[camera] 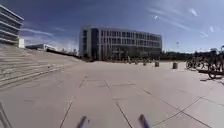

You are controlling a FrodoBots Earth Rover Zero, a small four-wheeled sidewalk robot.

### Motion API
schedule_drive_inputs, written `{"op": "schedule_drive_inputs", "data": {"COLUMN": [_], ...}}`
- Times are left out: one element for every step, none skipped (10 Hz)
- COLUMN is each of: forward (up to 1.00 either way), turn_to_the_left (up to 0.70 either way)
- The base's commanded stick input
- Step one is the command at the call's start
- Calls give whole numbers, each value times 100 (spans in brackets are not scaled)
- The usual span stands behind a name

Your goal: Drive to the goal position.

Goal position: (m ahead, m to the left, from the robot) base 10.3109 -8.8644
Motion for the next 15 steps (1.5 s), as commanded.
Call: {"op": "schedule_drive_inputs", "data": {"forward": [70,70,70,70,70,70,70,70,70,70,70,70,70,70,70], "turn_to_the_left": [0,0,0,0,0,0,0,0,0,0,0,0,0,0,0]}}
